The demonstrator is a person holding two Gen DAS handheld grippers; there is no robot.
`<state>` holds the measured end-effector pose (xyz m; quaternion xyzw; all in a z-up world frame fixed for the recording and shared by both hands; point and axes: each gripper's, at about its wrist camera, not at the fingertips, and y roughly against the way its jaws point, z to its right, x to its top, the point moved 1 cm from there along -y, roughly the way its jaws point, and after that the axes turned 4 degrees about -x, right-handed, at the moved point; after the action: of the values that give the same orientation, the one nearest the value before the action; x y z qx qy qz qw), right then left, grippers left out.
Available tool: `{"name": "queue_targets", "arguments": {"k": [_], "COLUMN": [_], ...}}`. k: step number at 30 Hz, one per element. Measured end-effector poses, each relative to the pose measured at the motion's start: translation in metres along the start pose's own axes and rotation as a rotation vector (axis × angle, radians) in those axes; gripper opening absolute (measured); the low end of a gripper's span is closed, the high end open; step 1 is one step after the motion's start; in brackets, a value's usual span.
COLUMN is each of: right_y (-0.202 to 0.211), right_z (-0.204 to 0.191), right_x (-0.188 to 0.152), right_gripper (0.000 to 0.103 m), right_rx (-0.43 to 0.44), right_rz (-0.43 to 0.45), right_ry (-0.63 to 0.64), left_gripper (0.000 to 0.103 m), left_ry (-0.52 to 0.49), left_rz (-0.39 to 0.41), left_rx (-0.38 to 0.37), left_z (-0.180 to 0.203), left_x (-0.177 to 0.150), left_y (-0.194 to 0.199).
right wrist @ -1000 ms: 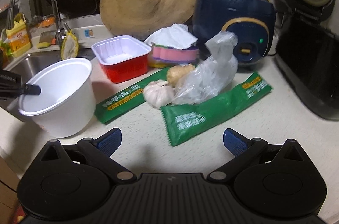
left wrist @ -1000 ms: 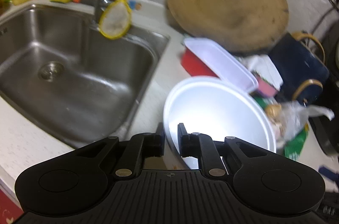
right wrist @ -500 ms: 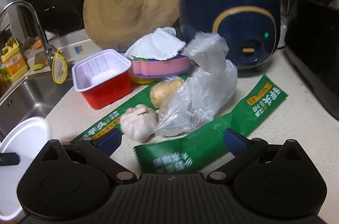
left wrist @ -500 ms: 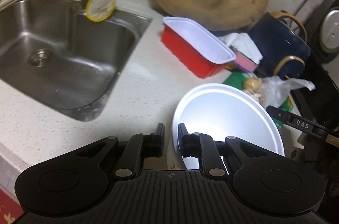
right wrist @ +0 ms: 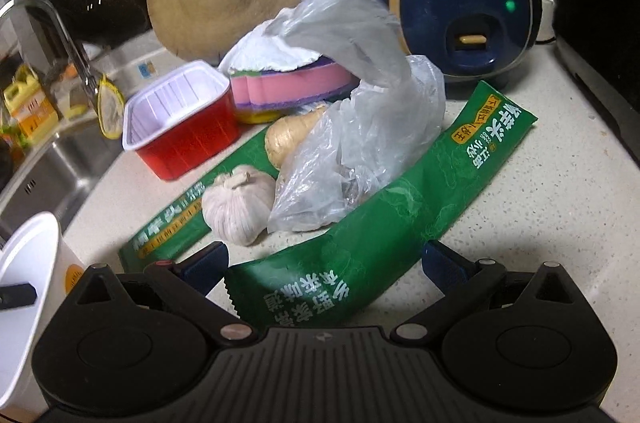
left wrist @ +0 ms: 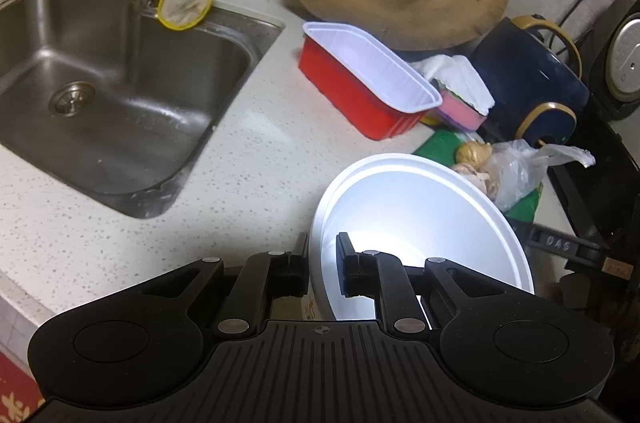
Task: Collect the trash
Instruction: 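Grasp the clear plastic bag with the right gripper while the left gripper holds the bowl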
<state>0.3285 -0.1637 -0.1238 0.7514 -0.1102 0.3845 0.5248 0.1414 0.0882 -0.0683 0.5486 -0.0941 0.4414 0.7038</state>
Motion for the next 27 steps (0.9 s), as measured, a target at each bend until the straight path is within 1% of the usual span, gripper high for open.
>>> {"name": "queue_targets", "arguments": {"k": [2, 3, 4, 5, 6, 8, 9, 10, 13, 15, 17, 19, 20, 21, 22, 23, 24, 25, 26, 27], "right_y": [-0.002, -0.001, 0.001, 0.007, 0.015, 0.031, 0.035, 0.035, 0.029, 0.029, 0.019, 0.001, -0.010, -0.019, -0.028, -0.037, -0.041, -0.044, -0.043, -0.035], "right_z": [-0.010, -0.014, -0.016, -0.018, -0.019, -0.022, -0.022, -0.022, -0.019, -0.015, -0.013, -0.008, -0.003, 0.002, 0.008, 0.014, 0.018, 0.022, 0.024, 0.024], "right_x": [-0.002, -0.003, -0.003, -0.003, -0.003, 0.002, 0.005, 0.011, 0.034, 0.048, 0.062, 0.069, 0.072, 0.073, 0.072, 0.072, 0.069, 0.069, 0.068, 0.069], "right_gripper": [0.103, 0.094, 0.089, 0.088, 0.088, 0.088, 0.088, 0.088, 0.088, 0.088, 0.088, 0.088, 0.088, 0.085, 0.082, 0.069, 0.050, 0.042, 0.031, 0.021], "right_rx": [-0.005, -0.007, -0.021, -0.030, -0.032, -0.077, -0.096, -0.115, -0.170, -0.190, -0.224, -0.210, -0.203, -0.194, -0.182, -0.158, -0.132, -0.101, -0.078, -0.060], "right_rz": [-0.024, -0.033, -0.027, -0.005, 0.042, 0.163, 0.203, 0.233, 0.272, 0.306, 0.290, 0.219, 0.177, 0.139, 0.103, 0.066, 0.038, 0.011, 0.000, 0.008], "right_ry": [0.096, 0.136, 0.142, 0.146, 0.155, 0.165, 0.166, 0.160, 0.111, 0.084, 0.098, 0.111, 0.087, 0.058, 0.027, -0.001, -0.019, -0.037, -0.050, -0.060], "left_gripper": [0.016, 0.016, 0.015, 0.015, 0.015, 0.015, 0.015, 0.015, 0.014, 0.014, 0.014, 0.014, 0.014, 0.014, 0.014, 0.014, 0.014, 0.014, 0.014, 0.014], "left_ry": [0.001, 0.003, 0.006, 0.010, 0.015, 0.031, 0.042, 0.052, 0.065, 0.067, 0.067, 0.067, 0.065, 0.064, 0.066, 0.073, 0.084, 0.091, 0.092, 0.091], "left_rz": [-0.011, -0.018, -0.022, -0.023, -0.023, -0.030, -0.036, -0.041, -0.049, -0.050, -0.053, -0.055, -0.057, -0.057, -0.056, -0.052, -0.050, -0.051, -0.054, -0.055], "left_rx": [-0.004, -0.007, -0.009, -0.009, -0.007, -0.002, -0.002, -0.006, -0.026, -0.032, -0.036, -0.042, -0.045, -0.046, -0.048, -0.050, -0.052, -0.054, -0.060, -0.069], "left_z": [0.000, -0.001, -0.002, -0.003, -0.004, -0.007, -0.009, -0.010, -0.012, -0.013, -0.013, -0.013, -0.012, -0.011, -0.011, -0.012, -0.012, -0.013, -0.013, -0.013], "left_x": [-0.001, -0.001, -0.002, -0.002, -0.002, -0.003, -0.003, -0.003, -0.005, -0.005, -0.005, -0.005, -0.005, -0.005, -0.005, -0.006, -0.007, -0.007, -0.008, -0.009], "left_y": [-0.002, -0.002, -0.002, -0.002, -0.001, -0.002, -0.002, -0.002, -0.001, 0.000, -0.001, -0.002, -0.002, -0.002, -0.002, -0.002, -0.001, -0.001, -0.001, -0.001]}}
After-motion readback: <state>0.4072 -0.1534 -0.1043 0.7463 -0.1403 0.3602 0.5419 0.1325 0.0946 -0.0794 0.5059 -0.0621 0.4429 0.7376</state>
